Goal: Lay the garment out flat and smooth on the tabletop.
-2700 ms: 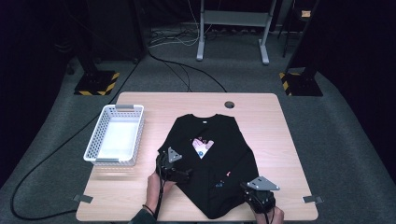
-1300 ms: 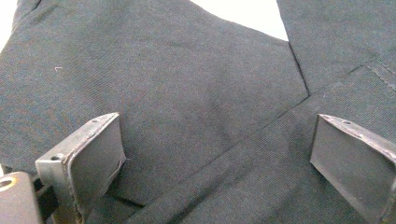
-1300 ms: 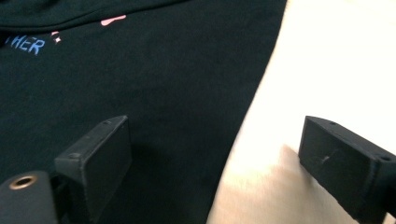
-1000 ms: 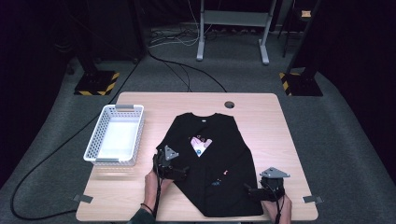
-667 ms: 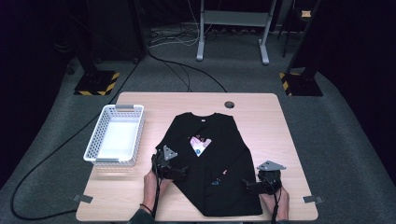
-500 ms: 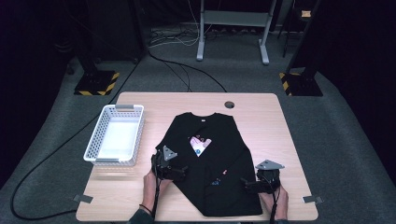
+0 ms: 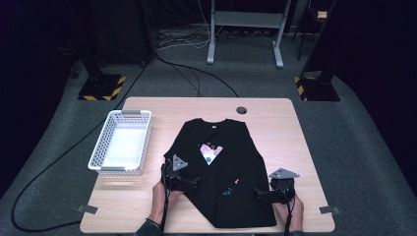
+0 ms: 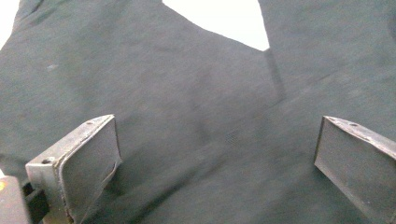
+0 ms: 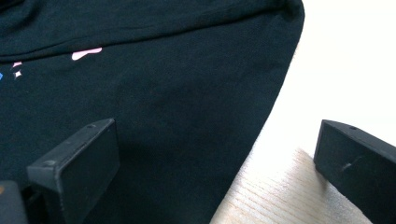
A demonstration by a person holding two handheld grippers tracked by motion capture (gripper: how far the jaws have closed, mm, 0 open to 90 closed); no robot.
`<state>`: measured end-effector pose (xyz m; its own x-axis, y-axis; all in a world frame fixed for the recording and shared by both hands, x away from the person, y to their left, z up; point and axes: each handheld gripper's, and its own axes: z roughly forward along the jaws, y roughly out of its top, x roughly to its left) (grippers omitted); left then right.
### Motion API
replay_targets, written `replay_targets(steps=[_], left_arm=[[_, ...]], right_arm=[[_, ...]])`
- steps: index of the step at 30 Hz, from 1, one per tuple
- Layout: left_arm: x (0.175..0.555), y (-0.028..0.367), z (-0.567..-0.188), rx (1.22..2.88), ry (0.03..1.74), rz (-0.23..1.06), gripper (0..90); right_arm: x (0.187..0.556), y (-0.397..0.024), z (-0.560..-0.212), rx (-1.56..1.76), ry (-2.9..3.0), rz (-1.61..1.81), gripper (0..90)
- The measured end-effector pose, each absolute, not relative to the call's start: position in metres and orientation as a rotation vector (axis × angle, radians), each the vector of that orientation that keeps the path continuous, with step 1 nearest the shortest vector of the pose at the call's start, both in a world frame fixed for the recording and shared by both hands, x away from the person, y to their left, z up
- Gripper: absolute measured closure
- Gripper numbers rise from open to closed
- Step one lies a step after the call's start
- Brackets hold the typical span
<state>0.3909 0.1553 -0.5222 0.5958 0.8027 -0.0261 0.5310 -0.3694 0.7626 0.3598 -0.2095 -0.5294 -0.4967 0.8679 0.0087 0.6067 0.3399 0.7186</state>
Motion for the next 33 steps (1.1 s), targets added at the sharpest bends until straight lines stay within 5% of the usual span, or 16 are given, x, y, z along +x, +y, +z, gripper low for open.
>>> replay_targets(steps=[15,21,33], left_arm=[[0.391,0.095,-0.514,2.153,0.891,0.358,5.6],[0.394,0.085,-0.514,2.185,0.907,0.360,36.9],[0.387,0.094,-0.517,2.180,0.887,0.375,71.3]], right_arm=[[0.360,-0.209,-0.529,1.301,2.232,0.952,0.0],[0.360,-0.210,-0.529,1.303,2.230,0.952,0.0],[0.360,-0.210,-0.529,1.311,2.219,0.953,0.7]])
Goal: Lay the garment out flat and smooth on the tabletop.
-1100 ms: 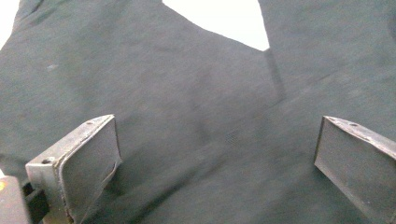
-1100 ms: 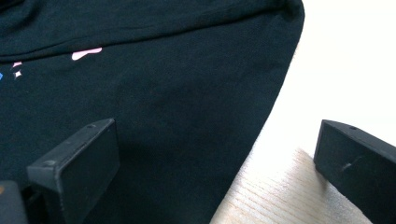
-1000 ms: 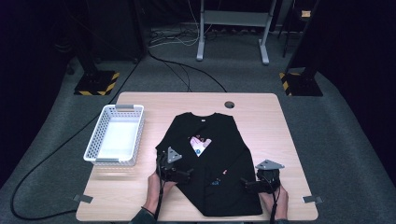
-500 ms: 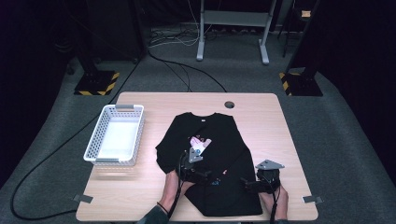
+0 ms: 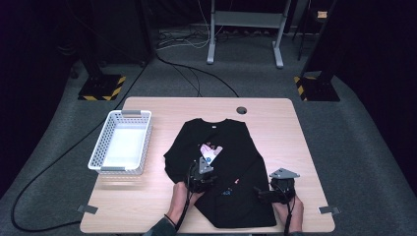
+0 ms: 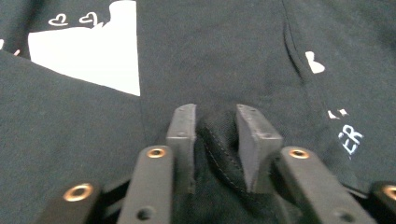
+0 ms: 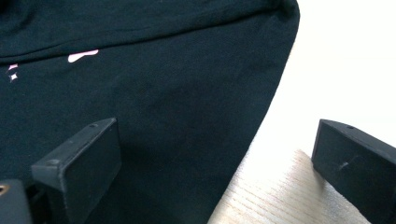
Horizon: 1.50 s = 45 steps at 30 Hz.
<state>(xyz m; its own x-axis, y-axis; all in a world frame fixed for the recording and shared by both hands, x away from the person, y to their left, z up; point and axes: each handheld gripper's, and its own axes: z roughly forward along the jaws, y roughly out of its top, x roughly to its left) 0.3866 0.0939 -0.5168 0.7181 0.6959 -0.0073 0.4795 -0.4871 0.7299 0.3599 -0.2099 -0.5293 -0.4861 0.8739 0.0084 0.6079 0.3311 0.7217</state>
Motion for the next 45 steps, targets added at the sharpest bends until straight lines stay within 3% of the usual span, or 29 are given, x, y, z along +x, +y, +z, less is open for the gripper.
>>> replay_targets(steps=[9,45], left_arm=[[0.377,0.105,-0.514,2.147,0.854,0.388,81.2],[0.327,0.163,-0.506,2.060,0.891,0.472,81.8]], right_arm=[[0.360,-0.210,-0.529,1.312,2.219,0.953,0.8],[0.359,-0.210,-0.529,1.316,2.210,0.953,2.0]])
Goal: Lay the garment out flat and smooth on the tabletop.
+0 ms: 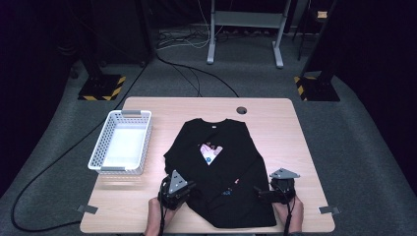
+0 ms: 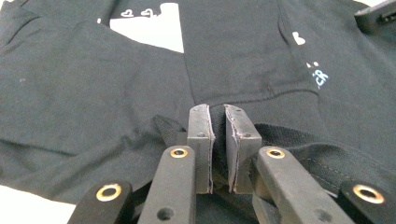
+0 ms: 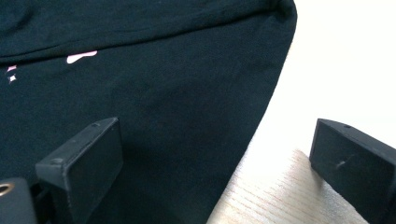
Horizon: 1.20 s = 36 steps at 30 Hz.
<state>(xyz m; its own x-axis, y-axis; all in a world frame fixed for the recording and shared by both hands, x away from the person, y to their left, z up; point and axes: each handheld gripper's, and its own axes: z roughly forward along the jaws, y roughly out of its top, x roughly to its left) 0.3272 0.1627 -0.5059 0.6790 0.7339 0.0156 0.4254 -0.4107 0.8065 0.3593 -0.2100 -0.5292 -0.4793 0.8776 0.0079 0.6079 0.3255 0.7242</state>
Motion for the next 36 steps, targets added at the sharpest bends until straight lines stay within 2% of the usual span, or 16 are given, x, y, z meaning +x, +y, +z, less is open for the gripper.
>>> replay_targets(steps=[21,26,28,29,32,36], left_arm=[[0.304,0.183,-0.509,2.081,0.919,0.439,81.3],[0.297,0.190,-0.509,2.091,0.920,0.429,78.1],[0.293,0.194,-0.507,2.087,0.922,0.429,72.3],[0.292,0.196,-0.505,2.080,0.929,0.430,66.4],[0.287,0.203,-0.500,2.028,0.959,0.435,40.9],[0.286,0.203,-0.490,2.023,0.941,0.485,30.6]], right_arm=[[0.359,-0.210,-0.529,1.317,2.208,0.954,2.4],[0.359,-0.210,-0.529,1.317,2.208,0.954,2.4],[0.359,-0.210,-0.529,1.317,2.207,0.954,2.4],[0.359,-0.210,-0.529,1.317,2.208,0.954,2.4],[0.359,-0.210,-0.529,1.317,2.207,0.953,2.4],[0.359,-0.210,-0.529,1.316,2.209,0.957,2.8]])
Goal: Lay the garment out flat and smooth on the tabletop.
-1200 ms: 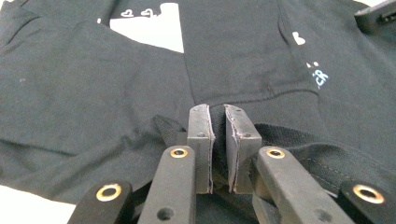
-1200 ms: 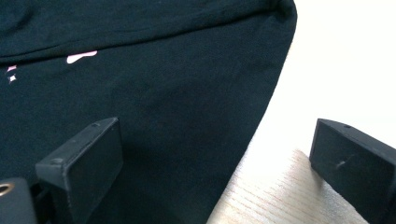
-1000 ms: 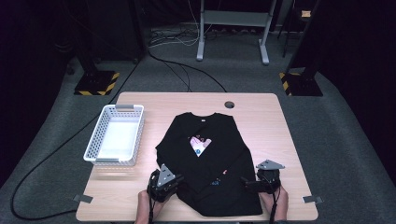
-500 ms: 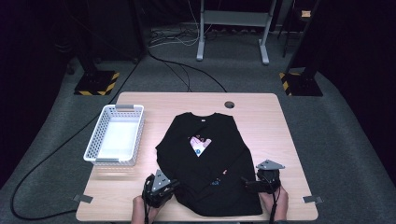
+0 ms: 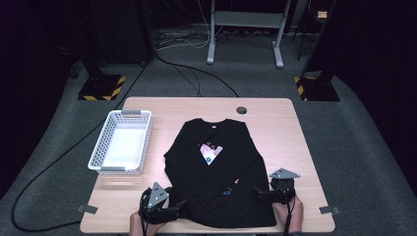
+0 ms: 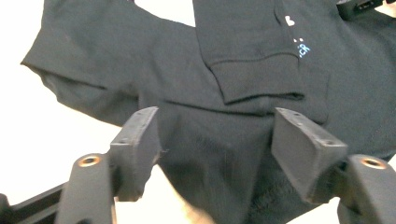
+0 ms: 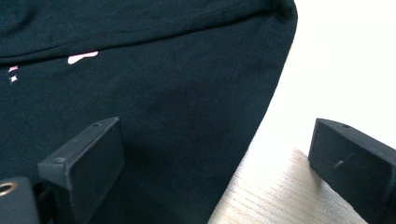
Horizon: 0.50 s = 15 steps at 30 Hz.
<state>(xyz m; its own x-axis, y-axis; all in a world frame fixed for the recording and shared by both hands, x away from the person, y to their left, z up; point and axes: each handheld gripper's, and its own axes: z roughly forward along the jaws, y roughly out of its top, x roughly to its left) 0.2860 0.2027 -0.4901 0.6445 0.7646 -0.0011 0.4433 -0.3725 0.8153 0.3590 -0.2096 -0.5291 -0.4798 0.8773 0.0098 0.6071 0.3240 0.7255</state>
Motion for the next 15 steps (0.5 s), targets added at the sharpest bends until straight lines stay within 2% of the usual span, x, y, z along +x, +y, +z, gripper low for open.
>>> replay_targets(steps=[6,15], left_arm=[[0.303,0.197,-0.486,2.050,0.953,0.485,27.1],[0.330,0.187,-0.521,2.196,1.007,0.453,20.6]], right_arm=[[0.359,-0.210,-0.529,1.314,2.210,0.958,2.7],[0.359,-0.210,-0.529,1.314,2.210,0.958,2.8]])
